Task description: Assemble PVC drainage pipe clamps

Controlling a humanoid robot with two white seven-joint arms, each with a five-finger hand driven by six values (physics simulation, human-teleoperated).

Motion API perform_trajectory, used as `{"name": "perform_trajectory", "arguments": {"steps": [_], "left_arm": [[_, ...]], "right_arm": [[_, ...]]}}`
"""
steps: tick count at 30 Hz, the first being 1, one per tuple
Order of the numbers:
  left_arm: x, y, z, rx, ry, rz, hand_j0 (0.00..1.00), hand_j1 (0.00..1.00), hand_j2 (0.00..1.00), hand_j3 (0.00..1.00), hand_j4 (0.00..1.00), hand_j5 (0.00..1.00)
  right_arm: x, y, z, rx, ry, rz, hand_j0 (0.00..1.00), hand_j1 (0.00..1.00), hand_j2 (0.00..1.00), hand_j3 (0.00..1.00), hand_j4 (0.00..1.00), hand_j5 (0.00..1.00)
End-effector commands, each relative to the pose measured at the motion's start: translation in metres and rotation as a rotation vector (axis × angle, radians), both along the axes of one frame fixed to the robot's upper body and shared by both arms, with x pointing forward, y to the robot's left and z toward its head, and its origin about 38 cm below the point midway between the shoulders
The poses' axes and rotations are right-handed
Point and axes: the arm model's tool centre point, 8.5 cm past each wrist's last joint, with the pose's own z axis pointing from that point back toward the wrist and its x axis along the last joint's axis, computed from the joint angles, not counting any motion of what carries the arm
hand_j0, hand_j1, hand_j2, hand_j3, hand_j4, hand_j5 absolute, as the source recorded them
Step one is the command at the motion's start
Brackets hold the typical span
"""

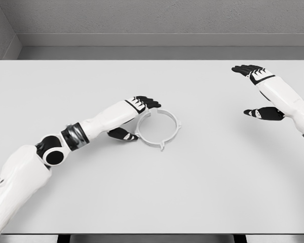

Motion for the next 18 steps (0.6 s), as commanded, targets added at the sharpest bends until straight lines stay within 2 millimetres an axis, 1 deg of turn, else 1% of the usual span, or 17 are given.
{"name": "perform_trajectory", "arguments": {"steps": [1, 3, 4, 8, 15, 18], "left_arm": [[0.001, 0.0, -0.001, -0.007, 0.007, 0.004, 1.0, 1.0, 1.0, 1.0, 1.0, 1.0], [0.002, 0.0, -0.001, -0.008, 0.008, 0.007, 1.0, 1.0, 1.0, 1.0, 1.0, 1.0], [0.004, -0.004, -0.002, -0.016, 0.011, 0.007, 1.0, 1.0, 1.0, 1.0, 1.0, 1.0], [0.006, -0.005, 0.0, -0.016, 0.009, 0.01, 1.0, 1.0, 1.0, 1.0, 1.0, 1.0], [0.006, -0.012, -0.001, -0.028, 0.013, 0.004, 1.0, 1.0, 1.0, 1.0, 1.0, 1.0], [0.006, -0.011, -0.001, -0.029, 0.013, 0.005, 1.0, 1.0, 1.0, 1.0, 1.0, 1.0]], "right_arm": [[0.0, 0.0, 0.001, 0.008, -0.001, 0.0, 1.0, 1.0, 1.0, 1.0, 1.0, 1.0], [0.0, -0.001, 0.0, 0.008, 0.001, 0.0, 1.0, 1.0, 1.0, 1.0, 1.0, 1.0], [0.0, 0.0, 0.001, 0.008, -0.001, 0.0, 1.0, 1.0, 1.0, 1.0, 1.0, 1.0], [0.0, 0.0, 0.001, 0.008, -0.001, 0.0, 1.0, 1.0, 1.0, 1.0, 1.0, 1.0], [0.0, 0.0, 0.001, 0.008, -0.001, 0.0, 1.0, 1.0, 1.0, 1.0, 1.0, 1.0], [0.0, 0.0, 0.001, 0.008, -0.001, 0.0, 1.0, 1.0, 1.0, 1.0, 1.0, 1.0]]}}
